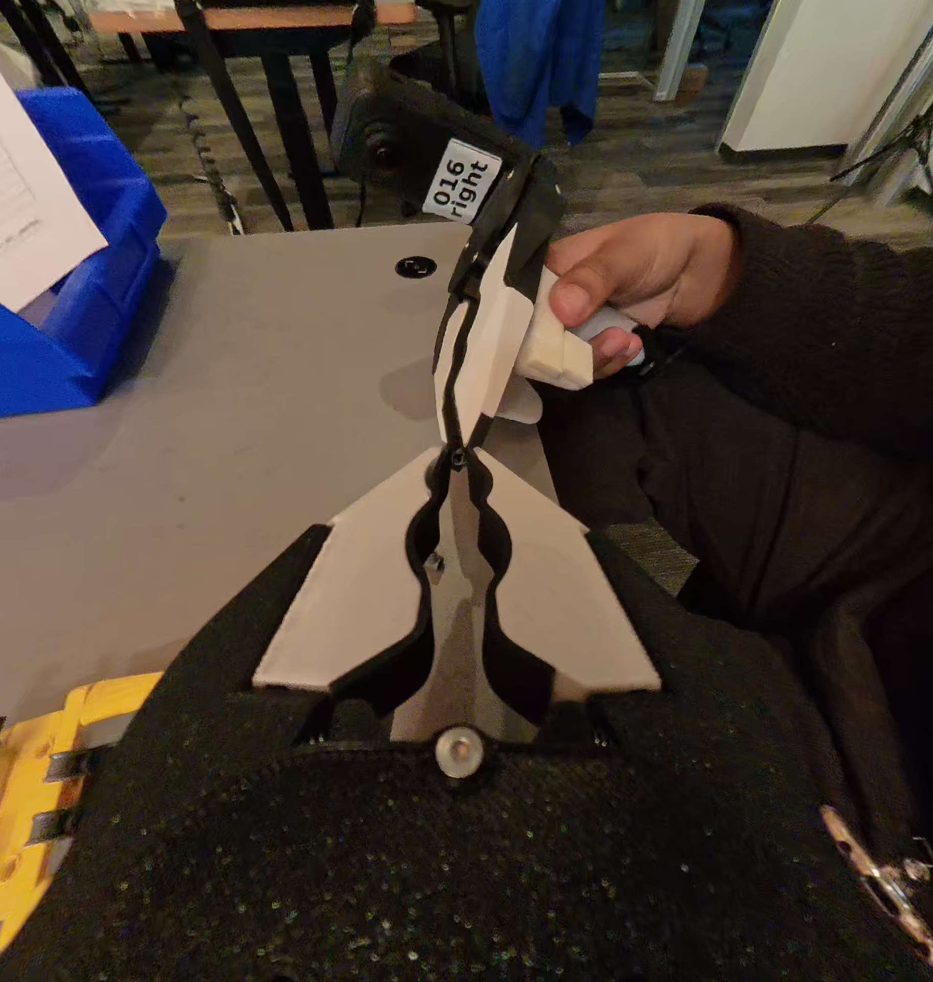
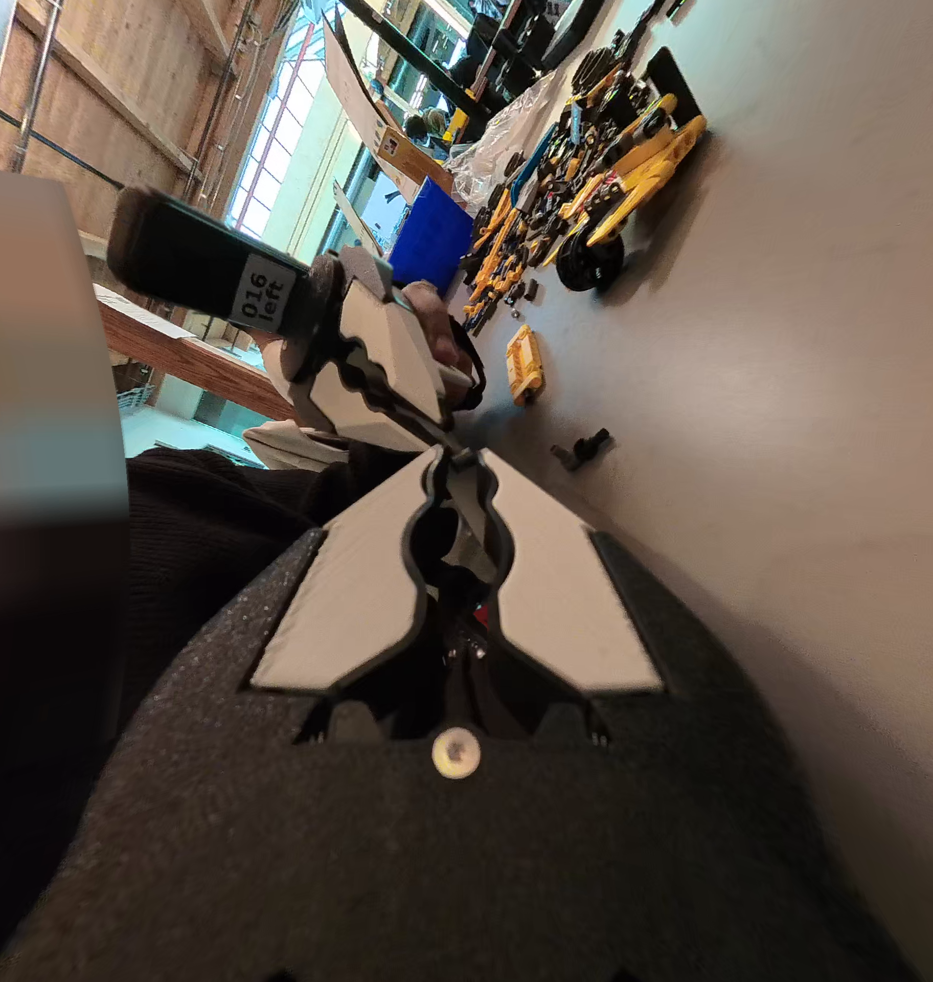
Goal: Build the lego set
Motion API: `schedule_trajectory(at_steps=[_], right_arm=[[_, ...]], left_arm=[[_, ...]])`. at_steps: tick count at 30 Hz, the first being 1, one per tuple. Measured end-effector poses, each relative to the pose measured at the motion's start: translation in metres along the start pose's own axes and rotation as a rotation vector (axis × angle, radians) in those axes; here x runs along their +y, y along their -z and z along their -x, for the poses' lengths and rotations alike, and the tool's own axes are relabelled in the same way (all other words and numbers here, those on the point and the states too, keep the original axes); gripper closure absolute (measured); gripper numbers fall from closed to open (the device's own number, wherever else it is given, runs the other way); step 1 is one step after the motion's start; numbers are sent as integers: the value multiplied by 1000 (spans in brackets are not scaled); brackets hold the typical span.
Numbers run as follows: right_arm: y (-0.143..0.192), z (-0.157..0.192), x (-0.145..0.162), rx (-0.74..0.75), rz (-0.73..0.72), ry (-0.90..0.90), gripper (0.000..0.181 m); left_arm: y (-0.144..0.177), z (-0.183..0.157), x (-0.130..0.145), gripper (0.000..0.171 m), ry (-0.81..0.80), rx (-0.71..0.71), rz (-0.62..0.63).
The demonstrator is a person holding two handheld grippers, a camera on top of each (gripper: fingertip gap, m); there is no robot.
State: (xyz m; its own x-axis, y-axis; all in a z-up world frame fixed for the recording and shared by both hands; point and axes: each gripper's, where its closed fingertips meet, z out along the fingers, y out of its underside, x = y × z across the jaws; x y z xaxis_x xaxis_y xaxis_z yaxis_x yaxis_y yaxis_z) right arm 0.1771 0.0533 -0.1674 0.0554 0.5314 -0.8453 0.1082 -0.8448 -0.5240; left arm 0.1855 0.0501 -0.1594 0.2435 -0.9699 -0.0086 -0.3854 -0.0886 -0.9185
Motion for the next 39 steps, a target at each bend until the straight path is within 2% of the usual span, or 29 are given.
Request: schedule_trajectory(at_steps=[5,7,8,11,17,18,19,21,24,28,30,36,39], right_arm=[[1,1,2,-16,12,-20,171],[1,1,2,-23,9,-25,171],[2,1,3,-22,15,-24,171],[1,4,4,-35,24,-18,170],[2,7,2,-45,13,-4,171],[3,6,-1,-36,-3,13,166],[5,6,-5,-21,-27,39,157],[13,6,-16,26,-76,129,151],[23,8,-25,167,-94,401,152],[18,36,-16,186,-60,761,159],[13,39,-9,207,-37,864,163],[6,29,-1,233,23,889,166],[5,30,1,232,30,903,173]], left_arm=[[-1,-2,0,169,-49,-10,4],[-2,-9,0,154,-50,34,4],[-2,-12,1,152,-57,46,6],[-3,-9,2,166,-97,5,21],[-3,-10,3,171,-103,5,25],[-3,-10,3,171,-97,8,26],[-3,-9,3,171,-86,10,27],[-1,-7,2,170,-60,11,22],[2,-8,-3,171,2,51,-13],[8,-10,-9,170,103,125,-58],[10,-11,-13,170,137,156,-80],[10,-17,-13,170,137,191,-77],[9,-19,-12,170,138,202,-72]])
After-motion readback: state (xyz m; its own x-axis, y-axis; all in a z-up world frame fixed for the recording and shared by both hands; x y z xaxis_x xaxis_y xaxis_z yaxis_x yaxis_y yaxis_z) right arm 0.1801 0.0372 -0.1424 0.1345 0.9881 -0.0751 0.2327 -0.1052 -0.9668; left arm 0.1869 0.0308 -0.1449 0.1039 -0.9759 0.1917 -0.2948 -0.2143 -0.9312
